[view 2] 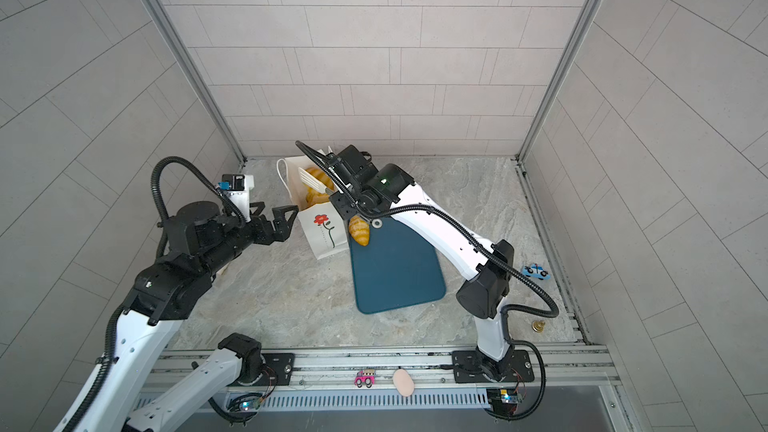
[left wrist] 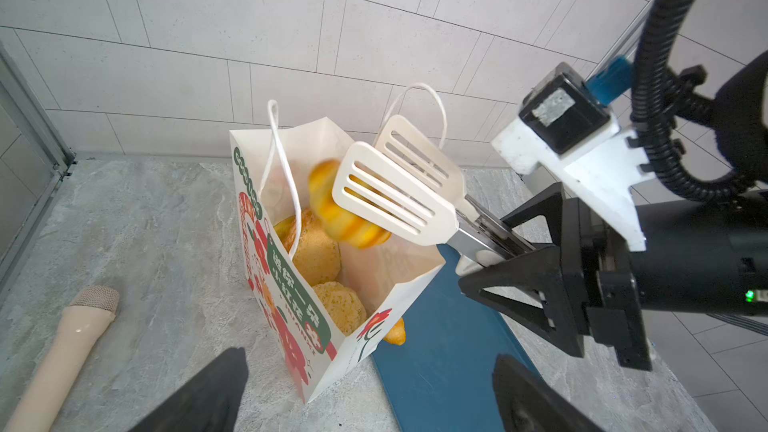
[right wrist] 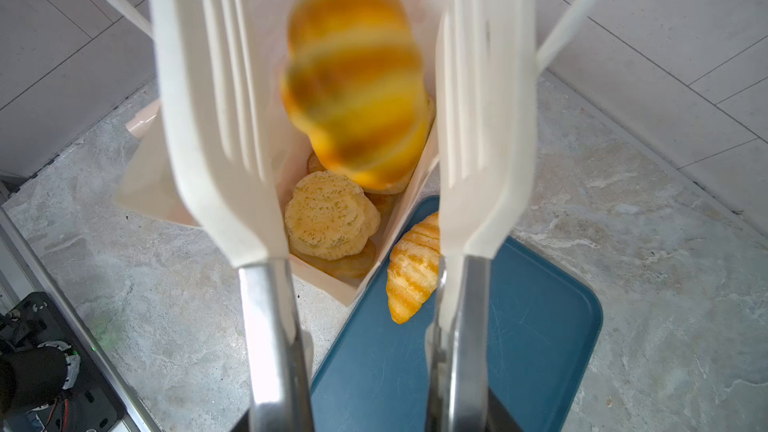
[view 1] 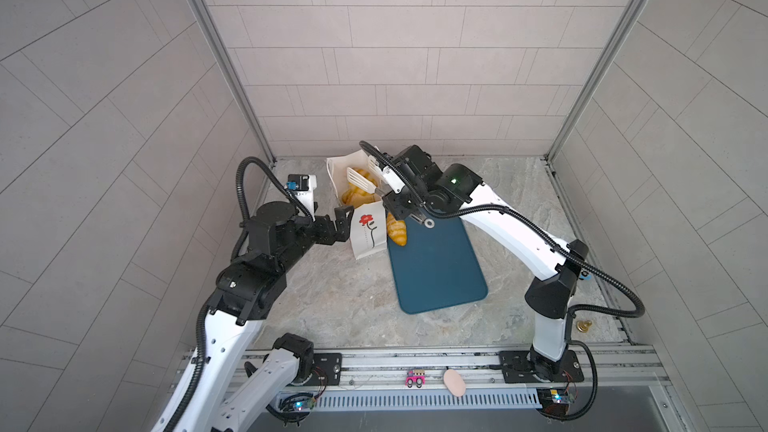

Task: Place the fake bread into the paper bag
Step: 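Open the tongs with the right gripper to drop the bun into the bag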

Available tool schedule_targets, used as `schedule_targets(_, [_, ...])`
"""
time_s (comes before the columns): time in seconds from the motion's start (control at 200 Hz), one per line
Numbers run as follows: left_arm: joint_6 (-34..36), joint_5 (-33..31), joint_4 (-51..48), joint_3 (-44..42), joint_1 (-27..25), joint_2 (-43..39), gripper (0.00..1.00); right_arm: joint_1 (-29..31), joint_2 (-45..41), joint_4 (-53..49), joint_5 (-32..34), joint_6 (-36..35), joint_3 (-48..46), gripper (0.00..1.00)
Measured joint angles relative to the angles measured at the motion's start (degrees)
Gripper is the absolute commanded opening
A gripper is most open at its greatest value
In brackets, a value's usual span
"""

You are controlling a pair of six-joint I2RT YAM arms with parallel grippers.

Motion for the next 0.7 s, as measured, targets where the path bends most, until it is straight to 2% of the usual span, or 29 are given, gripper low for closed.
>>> schedule_targets(0.365, [0.00, 2.10, 0.02, 0.07, 0.00, 0.76, 1.00, 0.00, -0.85, -0.61, -0.22, -0.24, -0.35, 0.56])
schedule_targets(0.7, [-0.02, 5.01, -0.02, 0.39, -0.35, 3.48, 0.99, 0.00, -8.76, 0.76, 0.33, -0.87, -6.56, 0.56])
